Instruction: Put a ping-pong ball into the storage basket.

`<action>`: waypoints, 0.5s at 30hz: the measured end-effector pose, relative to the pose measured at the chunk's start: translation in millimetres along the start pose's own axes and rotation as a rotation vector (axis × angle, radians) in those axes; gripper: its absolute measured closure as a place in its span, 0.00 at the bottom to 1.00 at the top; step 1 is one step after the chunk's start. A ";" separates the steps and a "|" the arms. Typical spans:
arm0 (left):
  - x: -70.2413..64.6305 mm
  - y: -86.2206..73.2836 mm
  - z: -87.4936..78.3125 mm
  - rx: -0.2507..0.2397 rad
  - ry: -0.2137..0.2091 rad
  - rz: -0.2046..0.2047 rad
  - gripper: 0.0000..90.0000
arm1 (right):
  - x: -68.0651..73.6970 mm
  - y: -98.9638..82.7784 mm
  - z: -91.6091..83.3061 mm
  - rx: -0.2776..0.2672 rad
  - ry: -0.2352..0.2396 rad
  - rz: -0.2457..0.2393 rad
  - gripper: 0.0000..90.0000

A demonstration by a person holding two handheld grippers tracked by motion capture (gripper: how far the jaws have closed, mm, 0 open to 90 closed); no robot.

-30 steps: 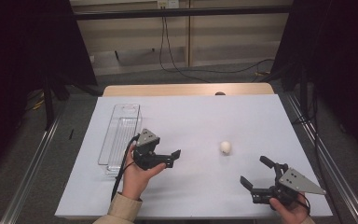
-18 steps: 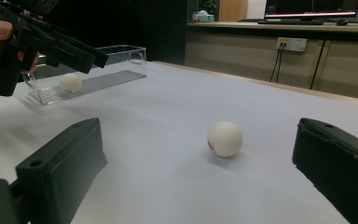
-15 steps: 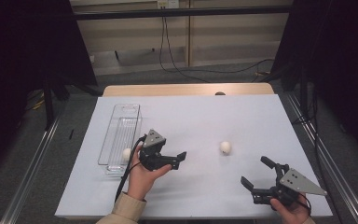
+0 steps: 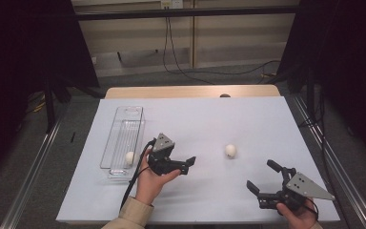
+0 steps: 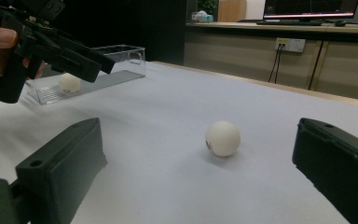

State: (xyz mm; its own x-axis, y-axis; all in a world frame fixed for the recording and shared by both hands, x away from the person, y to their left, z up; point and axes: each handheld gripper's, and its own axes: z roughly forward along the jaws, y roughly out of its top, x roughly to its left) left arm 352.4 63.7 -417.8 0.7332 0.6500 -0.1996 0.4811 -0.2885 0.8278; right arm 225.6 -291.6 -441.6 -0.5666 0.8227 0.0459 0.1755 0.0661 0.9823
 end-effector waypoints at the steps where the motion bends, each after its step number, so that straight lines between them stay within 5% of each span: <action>1: -0.9 -0.3 1.0 0.000 -0.002 0.001 0.08 | 0.2 0.0 0.0 -0.002 0.001 0.002 0.02; 15: -10.7 -1.5 10.1 0.011 -0.019 0.019 0.07 | 2.5 0.7 0.6 -0.006 0.005 0.001 0.02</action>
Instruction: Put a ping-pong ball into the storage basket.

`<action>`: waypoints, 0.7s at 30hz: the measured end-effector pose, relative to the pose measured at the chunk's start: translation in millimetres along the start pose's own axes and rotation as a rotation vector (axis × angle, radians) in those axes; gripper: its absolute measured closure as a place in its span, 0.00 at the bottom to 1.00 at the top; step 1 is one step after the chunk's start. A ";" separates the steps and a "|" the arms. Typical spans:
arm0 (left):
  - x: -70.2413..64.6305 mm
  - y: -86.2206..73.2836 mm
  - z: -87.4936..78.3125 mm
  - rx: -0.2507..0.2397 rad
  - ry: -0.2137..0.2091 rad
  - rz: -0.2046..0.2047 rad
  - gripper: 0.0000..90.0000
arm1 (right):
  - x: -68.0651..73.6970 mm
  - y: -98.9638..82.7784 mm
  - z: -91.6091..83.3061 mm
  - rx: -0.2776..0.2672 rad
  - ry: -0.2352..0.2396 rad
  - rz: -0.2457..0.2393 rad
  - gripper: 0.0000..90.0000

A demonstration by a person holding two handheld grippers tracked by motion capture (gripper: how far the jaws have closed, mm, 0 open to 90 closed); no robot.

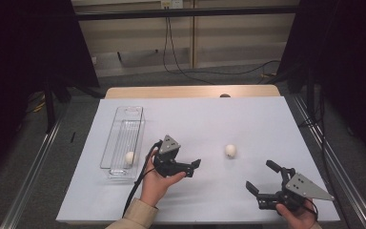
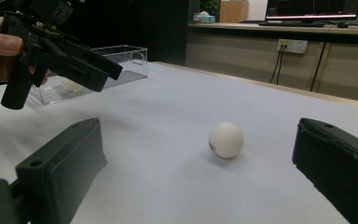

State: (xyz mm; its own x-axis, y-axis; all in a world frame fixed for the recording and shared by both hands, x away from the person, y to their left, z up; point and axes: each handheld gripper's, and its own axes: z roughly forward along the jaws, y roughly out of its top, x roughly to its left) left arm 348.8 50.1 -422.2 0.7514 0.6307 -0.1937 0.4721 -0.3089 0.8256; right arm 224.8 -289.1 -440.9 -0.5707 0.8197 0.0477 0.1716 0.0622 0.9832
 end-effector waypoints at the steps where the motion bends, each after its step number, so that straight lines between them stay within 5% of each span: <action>1: -0.7 -0.2 0.8 -0.003 -0.001 -0.001 0.07 | -0.2 0.0 -0.1 0.001 0.000 -0.002 0.02; 21: -9.9 0.4 12.3 0.012 -0.018 0.031 0.07 | 0.0 0.4 0.3 -0.002 0.004 -0.003 0.02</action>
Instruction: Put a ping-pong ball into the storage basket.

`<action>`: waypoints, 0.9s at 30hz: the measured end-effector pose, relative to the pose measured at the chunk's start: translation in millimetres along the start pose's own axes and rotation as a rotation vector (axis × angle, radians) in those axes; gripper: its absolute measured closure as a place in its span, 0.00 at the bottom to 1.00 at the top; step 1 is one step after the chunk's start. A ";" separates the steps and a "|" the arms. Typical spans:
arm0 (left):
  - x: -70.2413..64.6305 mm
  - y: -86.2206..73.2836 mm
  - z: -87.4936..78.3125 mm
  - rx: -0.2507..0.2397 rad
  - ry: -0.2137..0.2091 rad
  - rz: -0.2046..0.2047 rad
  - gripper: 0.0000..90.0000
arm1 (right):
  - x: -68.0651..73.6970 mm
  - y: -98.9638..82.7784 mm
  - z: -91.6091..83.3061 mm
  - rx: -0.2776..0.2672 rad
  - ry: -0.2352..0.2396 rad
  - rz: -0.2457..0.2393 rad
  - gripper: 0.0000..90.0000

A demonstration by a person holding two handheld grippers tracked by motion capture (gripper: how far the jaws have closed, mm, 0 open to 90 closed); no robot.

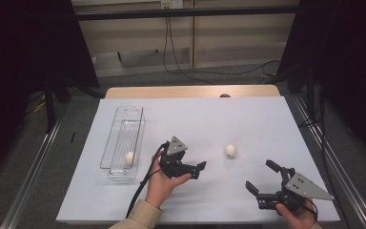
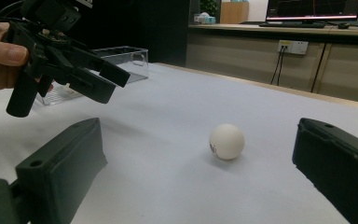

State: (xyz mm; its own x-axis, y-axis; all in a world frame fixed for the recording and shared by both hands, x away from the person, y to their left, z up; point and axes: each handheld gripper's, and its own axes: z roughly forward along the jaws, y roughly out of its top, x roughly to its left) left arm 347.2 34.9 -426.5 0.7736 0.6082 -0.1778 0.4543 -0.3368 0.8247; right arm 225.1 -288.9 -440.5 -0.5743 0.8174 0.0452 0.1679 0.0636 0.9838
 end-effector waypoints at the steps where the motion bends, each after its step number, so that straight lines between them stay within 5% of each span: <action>1: -0.6 0.1 0.5 0.000 -0.001 -0.001 0.07 | 0.0 0.0 0.0 -0.001 0.000 0.000 0.02; 27: -9.1 2.1 11.5 0.005 -0.009 0.024 0.07 | 0.8 1.2 1.8 -0.002 0.008 -0.003 0.02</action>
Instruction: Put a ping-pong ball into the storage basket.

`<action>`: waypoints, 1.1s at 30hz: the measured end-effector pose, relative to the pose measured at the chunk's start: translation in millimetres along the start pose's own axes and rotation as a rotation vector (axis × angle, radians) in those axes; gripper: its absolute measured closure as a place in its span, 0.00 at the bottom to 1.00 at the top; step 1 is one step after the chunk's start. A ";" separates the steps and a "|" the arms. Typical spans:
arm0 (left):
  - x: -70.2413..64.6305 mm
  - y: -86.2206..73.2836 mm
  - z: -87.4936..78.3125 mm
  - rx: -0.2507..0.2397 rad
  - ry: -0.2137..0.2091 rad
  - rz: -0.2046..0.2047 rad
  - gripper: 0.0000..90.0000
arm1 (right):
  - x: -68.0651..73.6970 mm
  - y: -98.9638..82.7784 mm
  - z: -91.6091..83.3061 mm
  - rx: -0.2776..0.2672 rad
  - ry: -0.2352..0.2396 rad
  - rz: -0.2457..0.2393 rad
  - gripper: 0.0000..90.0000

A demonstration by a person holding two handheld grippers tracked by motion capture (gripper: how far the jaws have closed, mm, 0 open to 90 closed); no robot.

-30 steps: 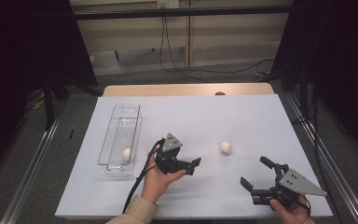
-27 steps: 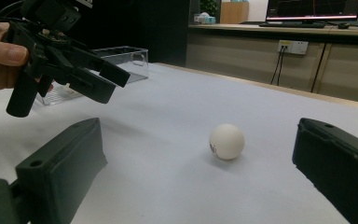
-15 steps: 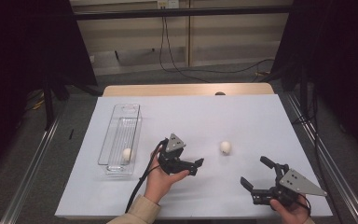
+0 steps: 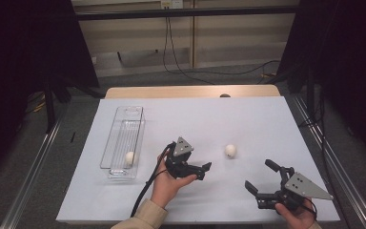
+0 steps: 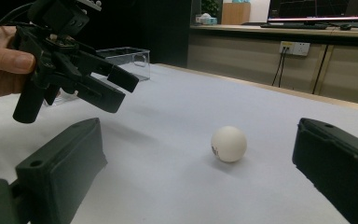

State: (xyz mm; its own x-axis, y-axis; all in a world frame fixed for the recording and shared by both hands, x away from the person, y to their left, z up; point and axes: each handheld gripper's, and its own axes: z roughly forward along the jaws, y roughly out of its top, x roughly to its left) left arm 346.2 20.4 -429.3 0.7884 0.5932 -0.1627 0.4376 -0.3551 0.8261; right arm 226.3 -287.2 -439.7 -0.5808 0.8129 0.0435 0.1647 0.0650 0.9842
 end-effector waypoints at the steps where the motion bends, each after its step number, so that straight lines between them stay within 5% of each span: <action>1: -0.4 0.1 0.4 0.000 -0.002 -0.002 0.07 | 0.0 0.0 0.1 -0.001 0.000 -0.001 0.02; 33: -3.9 -0.3 8.8 0.009 0.001 0.016 0.07 | 0.4 0.1 2.3 -0.002 0.005 0.000 0.02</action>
State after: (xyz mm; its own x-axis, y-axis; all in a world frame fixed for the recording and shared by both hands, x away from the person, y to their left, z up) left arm 346.8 11.9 -433.6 0.7948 0.5884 -0.1487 0.4286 -0.3707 0.8239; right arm 227.9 -285.5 -439.9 -0.5851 0.8097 0.0447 0.1630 0.0634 0.9846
